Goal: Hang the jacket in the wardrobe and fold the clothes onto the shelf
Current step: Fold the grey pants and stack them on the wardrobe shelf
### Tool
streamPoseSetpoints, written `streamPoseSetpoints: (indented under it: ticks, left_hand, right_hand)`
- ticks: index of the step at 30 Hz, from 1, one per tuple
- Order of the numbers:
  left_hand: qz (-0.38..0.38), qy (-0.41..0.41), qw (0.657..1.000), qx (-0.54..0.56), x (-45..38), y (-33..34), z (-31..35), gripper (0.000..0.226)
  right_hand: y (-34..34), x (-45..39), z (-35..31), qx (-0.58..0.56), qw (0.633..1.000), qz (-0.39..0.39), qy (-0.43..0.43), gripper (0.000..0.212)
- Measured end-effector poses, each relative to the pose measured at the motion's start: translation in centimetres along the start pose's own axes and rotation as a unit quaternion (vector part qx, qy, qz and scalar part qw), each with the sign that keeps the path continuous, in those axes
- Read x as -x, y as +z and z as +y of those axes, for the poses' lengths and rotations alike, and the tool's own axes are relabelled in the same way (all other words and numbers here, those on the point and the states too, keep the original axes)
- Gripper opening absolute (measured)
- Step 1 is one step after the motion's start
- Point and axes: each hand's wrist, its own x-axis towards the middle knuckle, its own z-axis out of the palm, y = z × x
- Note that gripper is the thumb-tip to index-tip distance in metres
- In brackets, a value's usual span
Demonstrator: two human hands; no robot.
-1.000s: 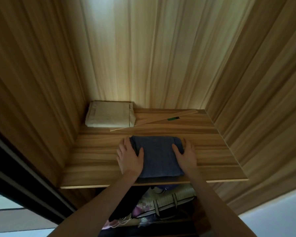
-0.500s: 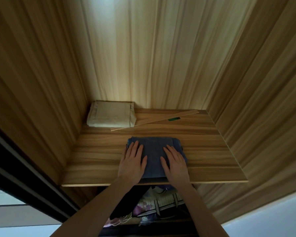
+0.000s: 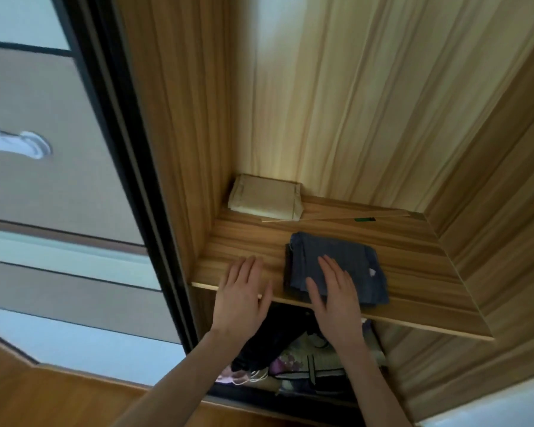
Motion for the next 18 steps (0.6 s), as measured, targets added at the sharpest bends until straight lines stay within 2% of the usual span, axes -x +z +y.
streamPoseSetpoints:
  ticks: [6, 10, 18]
  left_hand:
    - [0.07, -0.071, 0.995, 0.027, 8.6, -7.7, -3.9, 0.048]
    - [0.111, -0.132, 0.985, 0.001, 14.8, -13.0, -7.5, 0.051]
    - [0.188, -0.28, 0.938, -0.078, 27.5, -24.2, -15.2, 0.055]
  right_hand:
    - [-0.8, 4.2, -11.3, -0.035, 0.997, -0.028, -0.064, 0.061]
    - [-0.1, 7.1, -18.6, -0.07, 0.988, -0.06, -0.121, 0.061]
    - [4.4, 12.6, -34.1, -0.152, 0.952, -0.112, -0.242, 0.062]
